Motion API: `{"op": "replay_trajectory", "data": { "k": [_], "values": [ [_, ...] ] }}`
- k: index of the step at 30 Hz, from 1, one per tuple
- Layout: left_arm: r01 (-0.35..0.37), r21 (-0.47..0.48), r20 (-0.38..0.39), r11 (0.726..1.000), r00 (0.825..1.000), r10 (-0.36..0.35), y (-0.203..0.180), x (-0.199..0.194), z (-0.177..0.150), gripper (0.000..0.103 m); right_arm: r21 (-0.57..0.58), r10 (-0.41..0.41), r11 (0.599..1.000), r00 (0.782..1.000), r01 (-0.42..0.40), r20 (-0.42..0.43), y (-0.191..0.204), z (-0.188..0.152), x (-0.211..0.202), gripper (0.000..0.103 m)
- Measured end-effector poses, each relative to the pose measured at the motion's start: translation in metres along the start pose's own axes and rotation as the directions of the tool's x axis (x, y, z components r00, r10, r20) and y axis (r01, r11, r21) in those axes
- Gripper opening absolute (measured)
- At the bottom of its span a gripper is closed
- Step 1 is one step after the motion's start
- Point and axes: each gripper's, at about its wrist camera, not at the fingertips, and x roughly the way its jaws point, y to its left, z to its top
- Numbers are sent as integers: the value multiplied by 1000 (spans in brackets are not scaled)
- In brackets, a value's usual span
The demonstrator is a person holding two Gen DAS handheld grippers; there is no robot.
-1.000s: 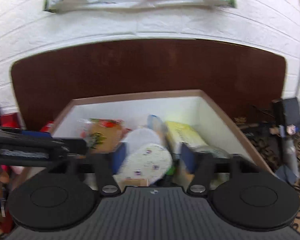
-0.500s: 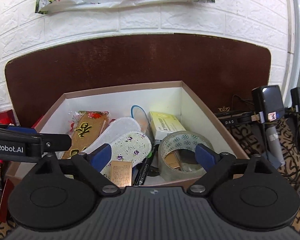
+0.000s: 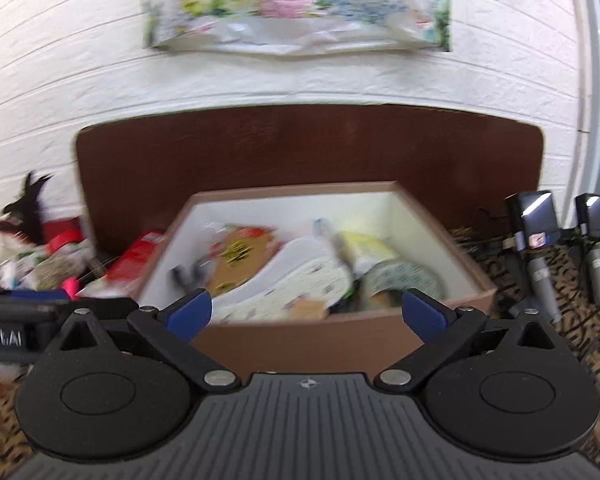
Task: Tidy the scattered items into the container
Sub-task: 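Move both grippers back toward the pile and the red tray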
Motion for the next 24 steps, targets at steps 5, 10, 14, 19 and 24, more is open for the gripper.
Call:
{"op": "replay_trajectory", "data": {
  "k": [5, 10, 14, 19, 24],
  "values": [
    [-70, -36, -64, 997, 996, 68, 45, -33, -47, 103, -63, 70, 995, 996, -73, -50, 46, -36, -12, 102],
    [-226, -40, -91, 973, 971, 221, 88, -57, -78, 103, -74, 132, 987, 980, -144, -146, 92, -76, -10, 102],
    [-333, -129, -113, 934, 941, 320, 117, -71, -90, 103, -23, 183, 981, 959, -192, -216, 117, -98, -6, 102],
    [-319, -221, -102, 922, 947, 303, 153, -85, -96, 103, -60, 223, 967, 941, -246, -253, 149, -109, -5, 102],
    [-243, -279, -60, 929, 970, 236, 175, -94, -102, 103, -114, 253, 950, 929, -292, -271, 175, -113, -4, 102]
  ]
}}
